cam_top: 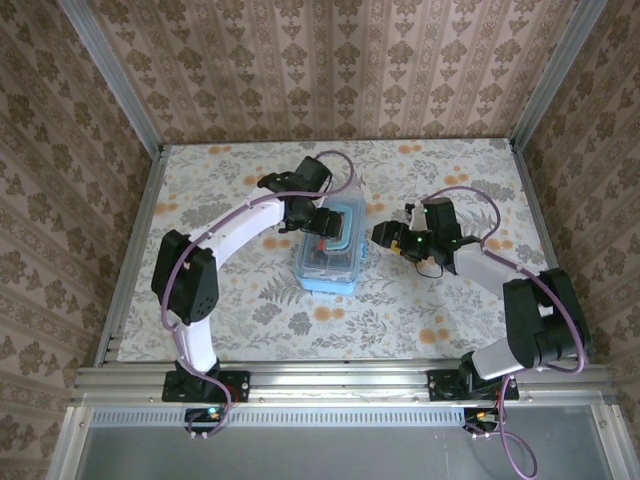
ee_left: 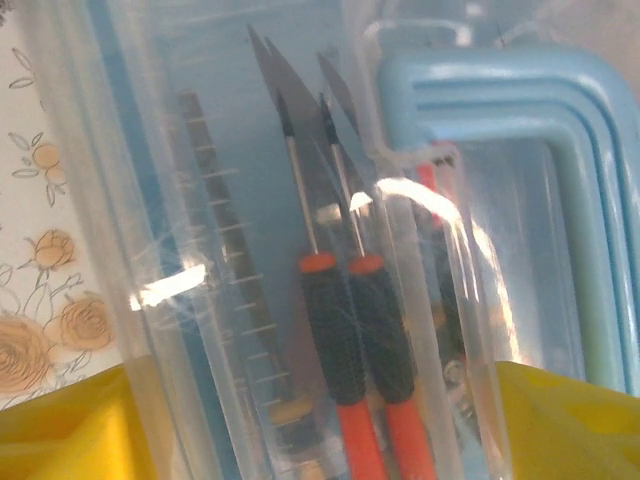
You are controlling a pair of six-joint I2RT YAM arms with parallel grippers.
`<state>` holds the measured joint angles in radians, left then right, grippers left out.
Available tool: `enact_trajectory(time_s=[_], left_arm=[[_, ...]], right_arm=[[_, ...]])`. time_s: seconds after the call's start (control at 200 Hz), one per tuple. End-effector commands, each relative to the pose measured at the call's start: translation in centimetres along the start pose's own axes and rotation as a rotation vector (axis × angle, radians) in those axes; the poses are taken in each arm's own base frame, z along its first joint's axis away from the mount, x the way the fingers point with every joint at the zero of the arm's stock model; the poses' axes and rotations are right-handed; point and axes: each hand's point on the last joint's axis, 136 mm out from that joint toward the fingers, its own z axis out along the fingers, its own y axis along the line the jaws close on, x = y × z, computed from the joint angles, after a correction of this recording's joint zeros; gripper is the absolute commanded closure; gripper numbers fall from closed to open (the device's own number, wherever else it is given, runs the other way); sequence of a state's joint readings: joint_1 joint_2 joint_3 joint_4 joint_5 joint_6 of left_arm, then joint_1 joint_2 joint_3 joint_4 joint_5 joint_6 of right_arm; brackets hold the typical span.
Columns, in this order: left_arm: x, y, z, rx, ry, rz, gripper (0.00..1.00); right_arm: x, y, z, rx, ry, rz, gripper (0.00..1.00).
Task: Pack the tool kit
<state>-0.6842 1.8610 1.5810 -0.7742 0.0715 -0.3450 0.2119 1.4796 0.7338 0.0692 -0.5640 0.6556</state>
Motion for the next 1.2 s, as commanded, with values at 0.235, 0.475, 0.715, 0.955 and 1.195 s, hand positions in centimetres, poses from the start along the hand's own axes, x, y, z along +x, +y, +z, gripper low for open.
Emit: enact_trajectory(time_s=[0.235,0.475,0.715,0.955,1.195], left_arm=[[4.0,2.4,2.5,0.044,0.077,-0.041,0.37],[4.8,3.4,3.0,0.071,0.076,-0.053,0.39],[5.0,4.2,3.1,0.080,0.075,-0.063,0.39],[5.2,4.7,3.2,0.087,0.074,-0.072,0.40],[5.4,5.0,3.0,0.101,0.069,-0.073,0.40]], right_arm=[[0.6,0.4,2.1,-0.145,0.028,0.077,0.10],[0.7,1.2,2.3,-0.232,0.025,0.106,0.06],[0.4,1.4,2.5,-0.260,0.007,0.123,0.00],[-0.6,1.8,3.3,-0.390,-0.017,0.207,0.00],[-0.9,0.9,4.4,-0.453,-0.029,0.295,0.00]])
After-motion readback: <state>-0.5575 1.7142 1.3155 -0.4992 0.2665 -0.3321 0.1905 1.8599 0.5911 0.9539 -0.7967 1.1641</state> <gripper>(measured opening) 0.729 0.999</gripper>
